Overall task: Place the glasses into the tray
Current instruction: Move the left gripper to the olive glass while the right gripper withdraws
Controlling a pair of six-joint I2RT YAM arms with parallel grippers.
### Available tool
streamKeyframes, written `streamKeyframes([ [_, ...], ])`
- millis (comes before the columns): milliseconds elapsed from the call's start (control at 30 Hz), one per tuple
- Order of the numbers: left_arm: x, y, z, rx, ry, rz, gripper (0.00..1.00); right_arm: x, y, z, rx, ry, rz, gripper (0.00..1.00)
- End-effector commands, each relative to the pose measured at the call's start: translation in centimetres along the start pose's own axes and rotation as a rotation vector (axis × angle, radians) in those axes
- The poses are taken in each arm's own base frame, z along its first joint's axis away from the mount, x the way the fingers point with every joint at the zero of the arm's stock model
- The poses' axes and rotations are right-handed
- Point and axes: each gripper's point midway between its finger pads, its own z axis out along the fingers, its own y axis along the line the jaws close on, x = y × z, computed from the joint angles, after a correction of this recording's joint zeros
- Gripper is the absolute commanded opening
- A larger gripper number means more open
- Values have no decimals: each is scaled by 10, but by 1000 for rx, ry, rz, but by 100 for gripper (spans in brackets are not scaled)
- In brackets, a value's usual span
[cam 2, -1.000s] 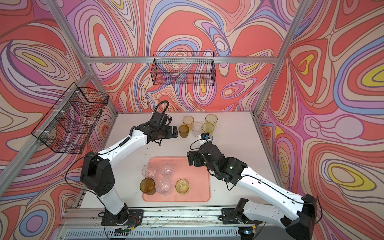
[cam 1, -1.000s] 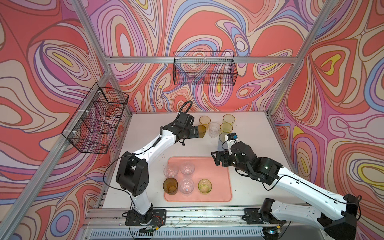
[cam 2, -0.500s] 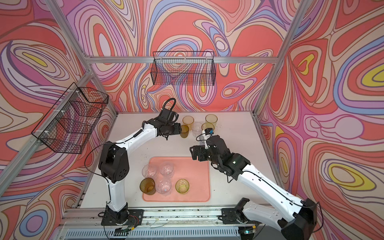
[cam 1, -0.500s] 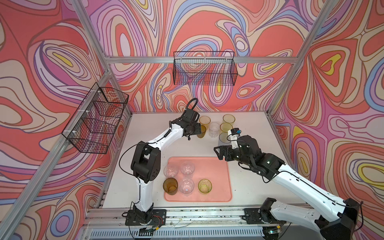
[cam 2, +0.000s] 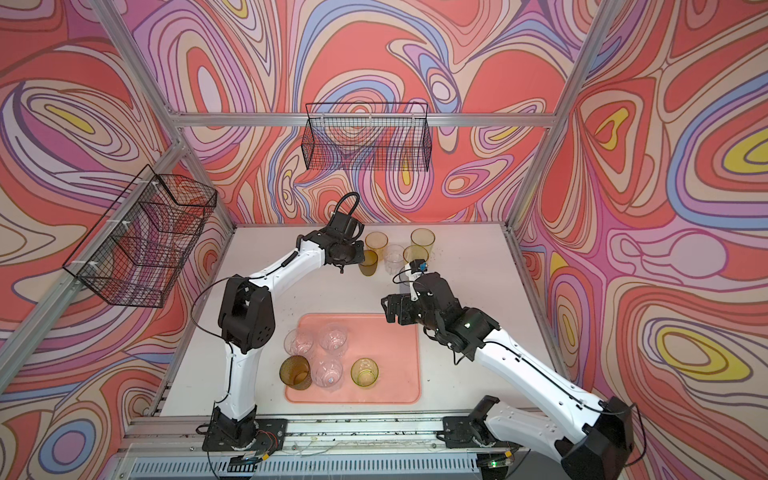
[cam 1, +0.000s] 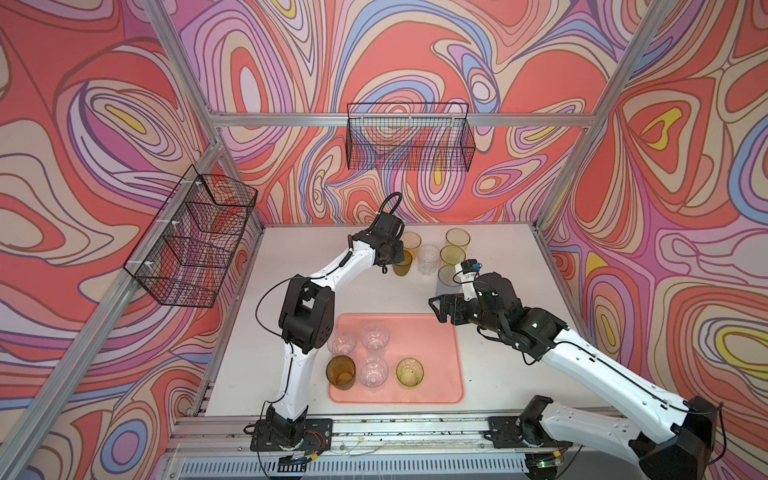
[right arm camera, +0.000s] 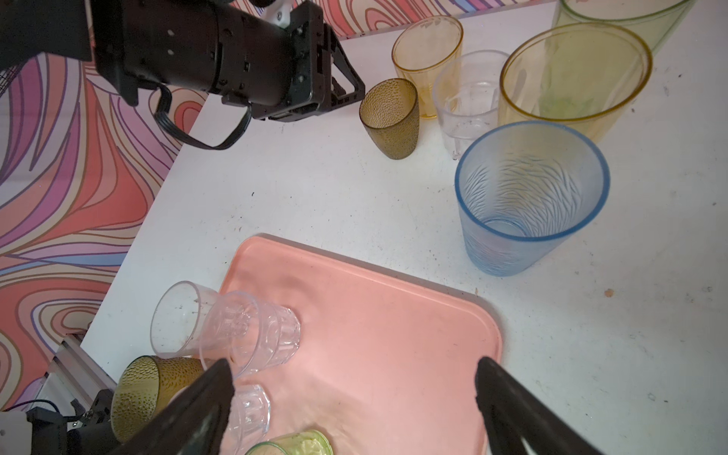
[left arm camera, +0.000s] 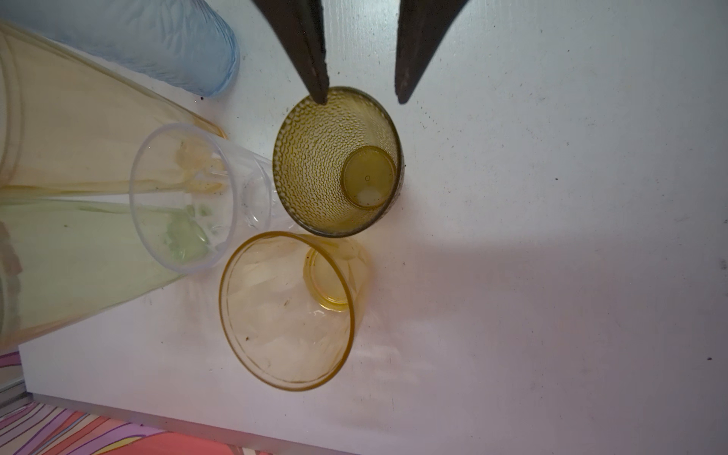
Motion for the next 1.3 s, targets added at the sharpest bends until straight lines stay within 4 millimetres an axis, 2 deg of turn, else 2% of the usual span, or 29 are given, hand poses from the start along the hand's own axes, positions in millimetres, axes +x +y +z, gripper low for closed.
streamKeyframes([
  [0, 8, 14, 11, -64, 46, 10, 32, 2, -7, -1, 23, -6, -8, 98],
  [700, 10, 29, 41, -164, 67, 56, 32, 6, -14, 3, 57, 8, -1, 98],
  [967, 13, 32, 46, -174, 74, 61, 22, 9, -15, 4, 58, 15, 6, 98],
  [1133, 15, 33, 47, -178, 82, 63, 10, 10, -15, 6, 58, 19, 12, 98],
  [1267, 17, 34, 45, -183, 89, 68, 8, 11, -15, 5, 55, 20, 19, 98],
])
